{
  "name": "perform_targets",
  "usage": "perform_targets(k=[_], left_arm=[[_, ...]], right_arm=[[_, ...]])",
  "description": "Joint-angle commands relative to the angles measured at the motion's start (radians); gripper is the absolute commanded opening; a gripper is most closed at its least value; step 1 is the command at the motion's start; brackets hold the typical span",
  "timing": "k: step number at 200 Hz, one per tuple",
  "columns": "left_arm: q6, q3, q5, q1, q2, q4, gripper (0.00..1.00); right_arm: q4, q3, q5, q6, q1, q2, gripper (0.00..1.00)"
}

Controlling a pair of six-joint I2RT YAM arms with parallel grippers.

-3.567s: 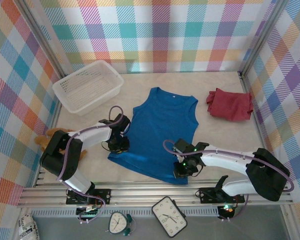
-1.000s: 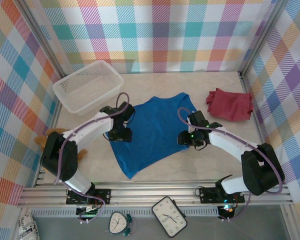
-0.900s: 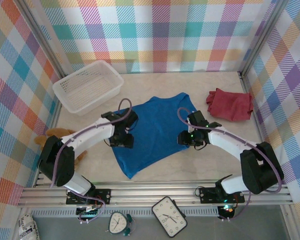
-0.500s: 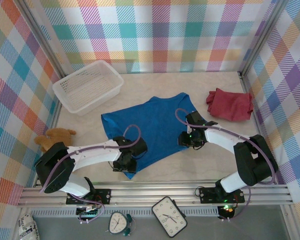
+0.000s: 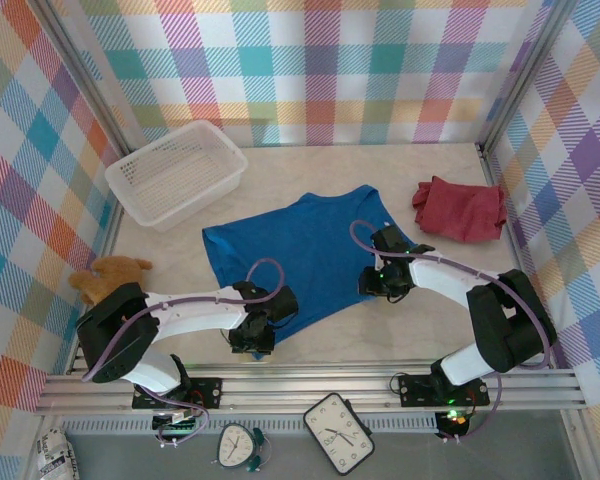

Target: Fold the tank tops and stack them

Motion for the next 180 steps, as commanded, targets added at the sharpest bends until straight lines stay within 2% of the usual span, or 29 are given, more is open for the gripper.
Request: perform_targets(k=[1,12,44,70,110,149,180], left_arm=[[-0.006,0.002,-0.059,-0.006,0.027,-0.046,0.4],[-0.003,0.009,-0.06,-0.006,0.022,-0.035,0.4],[0.009,0.011,-0.04,-0.006,0.032,-0.005,0.32],[0.025,0.012,-0.011,-0.009,0.066,0.019,0.21],[0.023,0.03,-0.034,-0.007,0.012,-0.07,0.04],[0.024,0.052,0.0,-0.003,-0.053,-0.129,0.0],[0.054,0.059,0.018,0.044,-0.094,-0.142,0.0]], right_arm=[[-0.022,-0.011,-0.031,0.002,0.022,-0.01,0.41],[-0.031,-0.021,-0.022,-0.001,0.028,-0.023,0.4],[-0.024,-0.049,-0.002,-0.016,0.029,-0.043,0.26],[-0.024,-0.037,-0.009,-0.02,0.029,-0.034,0.2],[-0.068,-0.028,-0.006,-0.016,0.028,-0.077,0.1],[-0.148,-0.011,-0.017,-0.02,0.028,-0.121,0.06],[-0.181,0.057,-0.006,-0.058,0.026,-0.112,0.04]])
